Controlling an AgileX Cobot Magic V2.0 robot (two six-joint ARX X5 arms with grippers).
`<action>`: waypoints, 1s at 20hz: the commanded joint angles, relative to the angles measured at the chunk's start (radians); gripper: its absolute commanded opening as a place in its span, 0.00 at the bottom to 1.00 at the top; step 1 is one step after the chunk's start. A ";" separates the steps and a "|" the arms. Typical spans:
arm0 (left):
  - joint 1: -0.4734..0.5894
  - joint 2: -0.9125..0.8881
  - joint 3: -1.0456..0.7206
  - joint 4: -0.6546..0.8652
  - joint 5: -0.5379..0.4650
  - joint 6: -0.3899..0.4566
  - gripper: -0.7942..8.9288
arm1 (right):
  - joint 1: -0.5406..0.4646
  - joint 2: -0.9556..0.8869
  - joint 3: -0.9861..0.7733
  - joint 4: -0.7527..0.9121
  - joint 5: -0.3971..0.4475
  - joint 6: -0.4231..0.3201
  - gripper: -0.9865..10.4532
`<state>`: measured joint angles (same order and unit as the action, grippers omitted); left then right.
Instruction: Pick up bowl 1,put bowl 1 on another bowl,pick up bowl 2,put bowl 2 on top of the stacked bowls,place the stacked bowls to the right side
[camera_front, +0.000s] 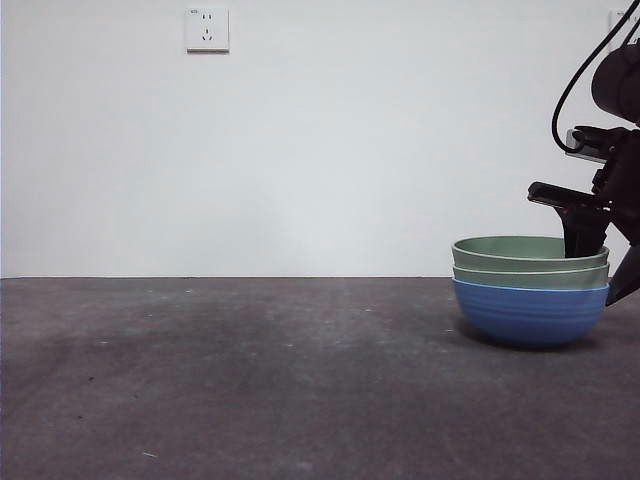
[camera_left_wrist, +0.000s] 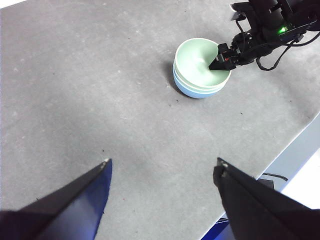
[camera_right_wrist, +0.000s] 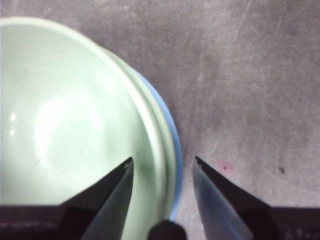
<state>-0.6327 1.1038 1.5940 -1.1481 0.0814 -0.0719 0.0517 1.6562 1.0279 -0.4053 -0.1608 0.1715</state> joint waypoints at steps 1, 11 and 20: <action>-0.005 -0.001 -0.001 0.002 -0.001 -0.003 0.44 | 0.001 -0.039 -0.007 -0.013 0.002 -0.009 0.26; -0.005 0.000 -0.001 0.002 -0.001 0.062 0.44 | 0.016 -0.437 -0.007 -0.426 -0.005 -0.071 0.25; -0.005 0.002 -0.001 0.000 -0.001 0.077 0.20 | 0.070 -0.738 -0.007 -0.668 -0.076 -0.114 0.07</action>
<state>-0.6327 1.1042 1.5940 -1.1484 0.0814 -0.0074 0.1184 0.9245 1.0275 -1.0740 -0.2359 0.0769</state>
